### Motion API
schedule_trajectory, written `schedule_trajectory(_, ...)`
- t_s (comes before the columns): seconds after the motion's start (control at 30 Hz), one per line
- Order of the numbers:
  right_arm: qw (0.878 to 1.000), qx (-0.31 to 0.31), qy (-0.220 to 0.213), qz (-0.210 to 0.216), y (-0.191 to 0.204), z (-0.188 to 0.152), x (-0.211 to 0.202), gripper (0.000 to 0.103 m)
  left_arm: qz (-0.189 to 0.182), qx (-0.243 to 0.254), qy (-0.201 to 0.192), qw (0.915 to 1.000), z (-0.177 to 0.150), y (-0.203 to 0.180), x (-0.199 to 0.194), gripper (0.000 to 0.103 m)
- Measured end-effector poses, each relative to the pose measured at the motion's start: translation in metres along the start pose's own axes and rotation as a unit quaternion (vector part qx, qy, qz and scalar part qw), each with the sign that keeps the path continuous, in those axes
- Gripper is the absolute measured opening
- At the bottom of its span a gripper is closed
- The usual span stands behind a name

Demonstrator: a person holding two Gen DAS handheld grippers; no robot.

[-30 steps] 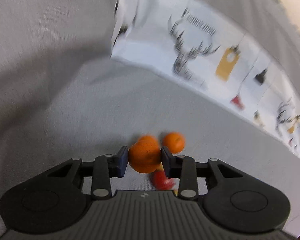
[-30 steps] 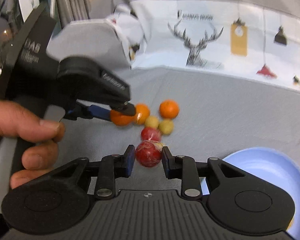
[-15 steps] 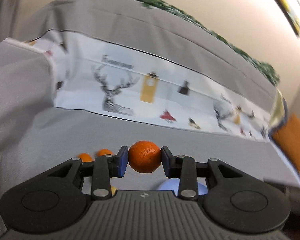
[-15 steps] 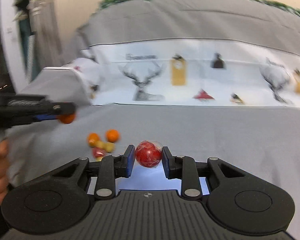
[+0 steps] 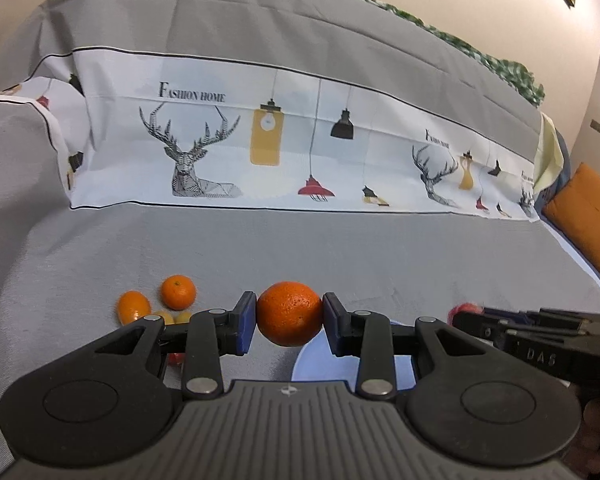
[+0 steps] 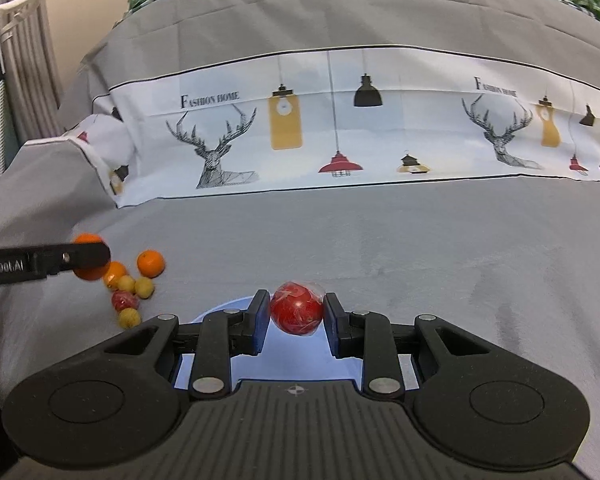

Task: Organize fruits
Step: 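Carry the mandarin and red apple over the plate and release both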

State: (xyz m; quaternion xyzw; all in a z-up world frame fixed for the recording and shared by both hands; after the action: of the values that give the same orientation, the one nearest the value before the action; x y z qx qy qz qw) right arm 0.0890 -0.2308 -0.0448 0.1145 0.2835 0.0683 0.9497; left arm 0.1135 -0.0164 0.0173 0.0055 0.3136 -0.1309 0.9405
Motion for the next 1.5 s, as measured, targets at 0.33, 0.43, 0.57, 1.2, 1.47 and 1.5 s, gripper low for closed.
schedule_trajectory(0.33,1.0,0.006,0.001,-0.017,-0.003,-0.001,0.001,0.03,-0.02,0.032,0.015,0.9992,-0.006,-0.015,0.009,0.039)
schedule_trajectory(0.43,1.0,0.006,0.002,-0.016,-0.002,-0.002,0.001,0.03,-0.029,0.048,0.023,0.9982,-0.01,-0.023,0.014,0.039)
schedule_trajectory(0.57,1.0,0.002,0.006,-0.015,-0.001,-0.002,0.002,0.03,-0.036,0.065,0.039,0.9965,-0.016,-0.033,0.023,0.039)
schedule_trajectory(1.2,1.0,-0.014,0.021,-0.012,0.003,-0.006,0.008,0.03,-0.042,0.083,0.062,0.9937,-0.026,-0.045,0.037,0.039)
schedule_trajectory(1.47,1.0,-0.005,0.022,-0.013,-0.001,-0.007,0.006,0.03,-0.041,0.079,0.065,0.9939,-0.027,-0.046,0.035,0.039)
schedule_trajectory(1.5,1.0,-0.004,0.024,-0.016,-0.001,-0.008,0.005,0.03,-0.041,0.086,0.064,0.9934,-0.027,-0.048,0.034,0.039)
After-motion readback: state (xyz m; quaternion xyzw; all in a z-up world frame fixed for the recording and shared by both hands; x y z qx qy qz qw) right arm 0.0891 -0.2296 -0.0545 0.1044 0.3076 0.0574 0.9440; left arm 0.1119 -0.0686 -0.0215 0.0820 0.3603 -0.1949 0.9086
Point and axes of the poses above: each gripper's, at about its wrist camera, not at the fingertips, and x roughly the way its jaws point, y to its left, z to its top, the point moved 1 cm from there along x, roughly the way its jaws point, and after that the axes turned 8 degrees about x, right-handed, at the moved point
